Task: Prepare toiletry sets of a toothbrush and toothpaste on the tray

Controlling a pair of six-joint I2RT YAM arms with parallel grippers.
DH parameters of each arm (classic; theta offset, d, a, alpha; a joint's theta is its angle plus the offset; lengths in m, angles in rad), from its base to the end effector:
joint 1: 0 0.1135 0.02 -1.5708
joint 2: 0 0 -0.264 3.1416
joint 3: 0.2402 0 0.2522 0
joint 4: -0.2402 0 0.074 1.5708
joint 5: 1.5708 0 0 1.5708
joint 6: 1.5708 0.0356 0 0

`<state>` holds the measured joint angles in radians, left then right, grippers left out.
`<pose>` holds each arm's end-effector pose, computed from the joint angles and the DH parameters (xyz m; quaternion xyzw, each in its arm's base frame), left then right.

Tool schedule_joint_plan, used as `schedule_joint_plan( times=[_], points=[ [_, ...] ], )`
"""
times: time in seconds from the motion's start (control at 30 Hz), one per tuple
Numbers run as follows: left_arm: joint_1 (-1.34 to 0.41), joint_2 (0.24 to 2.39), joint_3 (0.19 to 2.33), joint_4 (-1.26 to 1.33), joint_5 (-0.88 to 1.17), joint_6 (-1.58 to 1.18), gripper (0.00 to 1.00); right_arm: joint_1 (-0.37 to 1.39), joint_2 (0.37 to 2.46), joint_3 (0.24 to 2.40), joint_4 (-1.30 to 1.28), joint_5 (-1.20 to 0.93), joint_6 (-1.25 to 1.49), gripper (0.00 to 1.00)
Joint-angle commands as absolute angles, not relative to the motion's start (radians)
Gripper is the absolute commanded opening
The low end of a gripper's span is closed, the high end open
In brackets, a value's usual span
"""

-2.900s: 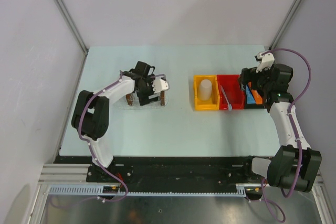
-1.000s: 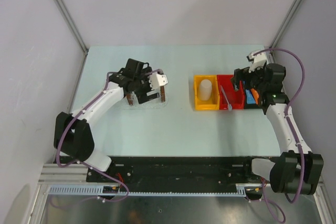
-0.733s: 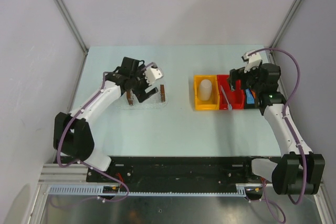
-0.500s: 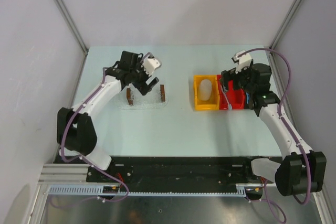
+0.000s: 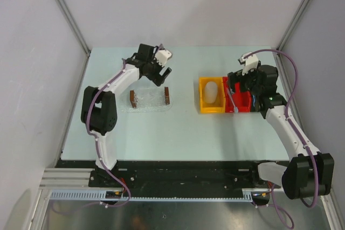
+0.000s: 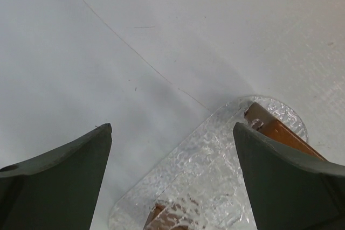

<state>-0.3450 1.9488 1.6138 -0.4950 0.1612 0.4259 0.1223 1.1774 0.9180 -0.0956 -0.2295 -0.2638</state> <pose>0.4142 -0.1549 0.2545 0.3764 0.8500 -0.0604 0.3636 0.2698 0.0413 0.3147 -0.2206 0.7878 0.0536 0.5726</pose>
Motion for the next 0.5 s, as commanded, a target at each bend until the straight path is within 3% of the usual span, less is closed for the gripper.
schedule_joint_plan(
  times=[0.0, 0.47],
  points=[
    [-0.364, 1.977, 1.672, -0.480, 0.163, 0.397, 0.98, 0.112, 1.175, 0.922, -0.071, -0.238, -0.270, 1.00],
    [-0.379, 1.997, 1.648, -0.468, 0.178, 0.416, 0.98, 0.138, 1.226, 0.922, -0.084, -0.256, -0.276, 1.00]
  ],
)
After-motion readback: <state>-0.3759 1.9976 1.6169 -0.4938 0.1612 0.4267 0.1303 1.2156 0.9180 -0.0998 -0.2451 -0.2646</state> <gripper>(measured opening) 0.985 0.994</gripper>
